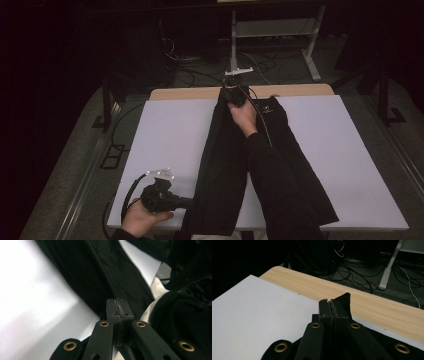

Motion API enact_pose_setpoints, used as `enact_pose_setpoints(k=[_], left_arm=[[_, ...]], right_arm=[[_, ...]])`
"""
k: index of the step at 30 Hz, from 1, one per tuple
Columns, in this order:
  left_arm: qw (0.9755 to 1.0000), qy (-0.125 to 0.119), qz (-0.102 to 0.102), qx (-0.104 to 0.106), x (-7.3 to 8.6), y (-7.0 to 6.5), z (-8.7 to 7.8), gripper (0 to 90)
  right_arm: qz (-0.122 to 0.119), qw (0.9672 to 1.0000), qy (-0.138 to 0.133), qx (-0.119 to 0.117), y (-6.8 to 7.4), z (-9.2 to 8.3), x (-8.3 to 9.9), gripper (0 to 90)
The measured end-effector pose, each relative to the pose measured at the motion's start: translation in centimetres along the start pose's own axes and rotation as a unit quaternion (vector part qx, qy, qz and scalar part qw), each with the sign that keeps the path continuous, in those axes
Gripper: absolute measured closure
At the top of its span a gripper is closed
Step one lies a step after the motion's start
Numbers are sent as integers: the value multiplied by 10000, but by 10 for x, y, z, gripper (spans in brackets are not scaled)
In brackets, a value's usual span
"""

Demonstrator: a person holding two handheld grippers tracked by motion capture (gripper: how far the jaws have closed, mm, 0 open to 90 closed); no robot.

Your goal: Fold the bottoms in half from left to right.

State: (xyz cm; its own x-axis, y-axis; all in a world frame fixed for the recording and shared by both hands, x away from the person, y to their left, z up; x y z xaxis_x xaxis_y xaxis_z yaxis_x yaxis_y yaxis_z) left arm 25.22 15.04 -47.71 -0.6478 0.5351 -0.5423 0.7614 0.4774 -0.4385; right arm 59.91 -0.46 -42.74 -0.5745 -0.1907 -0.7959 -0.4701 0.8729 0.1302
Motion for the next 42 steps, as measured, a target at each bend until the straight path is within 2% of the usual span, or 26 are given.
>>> enact_pose_setpoints(k=[5,21,25,42], left_arm=[[9996,-181,73,186,-11,-13,-2,886],[9978,-245,424,456,-37,-39,8,886],[9966,-209,534,588,-41,-46,13,886],[9933,-24,836,796,-59,-64,32,886]], right_arm=[[2,10000,-44,8,-6,-7,-4,870],[-53,9999,22,144,-29,-22,-1,870],[-26,9999,17,161,-36,-26,1,870],[37,9996,109,263,-58,-36,20,870]])
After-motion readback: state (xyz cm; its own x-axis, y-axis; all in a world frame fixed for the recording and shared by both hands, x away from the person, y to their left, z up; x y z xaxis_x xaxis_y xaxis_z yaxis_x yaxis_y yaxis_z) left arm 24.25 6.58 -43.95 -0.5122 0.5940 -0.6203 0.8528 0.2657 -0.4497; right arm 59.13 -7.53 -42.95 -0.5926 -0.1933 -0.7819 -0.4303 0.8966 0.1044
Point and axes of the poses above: each handheld gripper's, and its own axes: z roughly forward along the jaws, x roughly out of its underside, y roughly to its left, the point moved 9 cm from there along z, roughly forward along the jaws, and after that the axes turned 4 degrees about y, right-handed, at the moved point
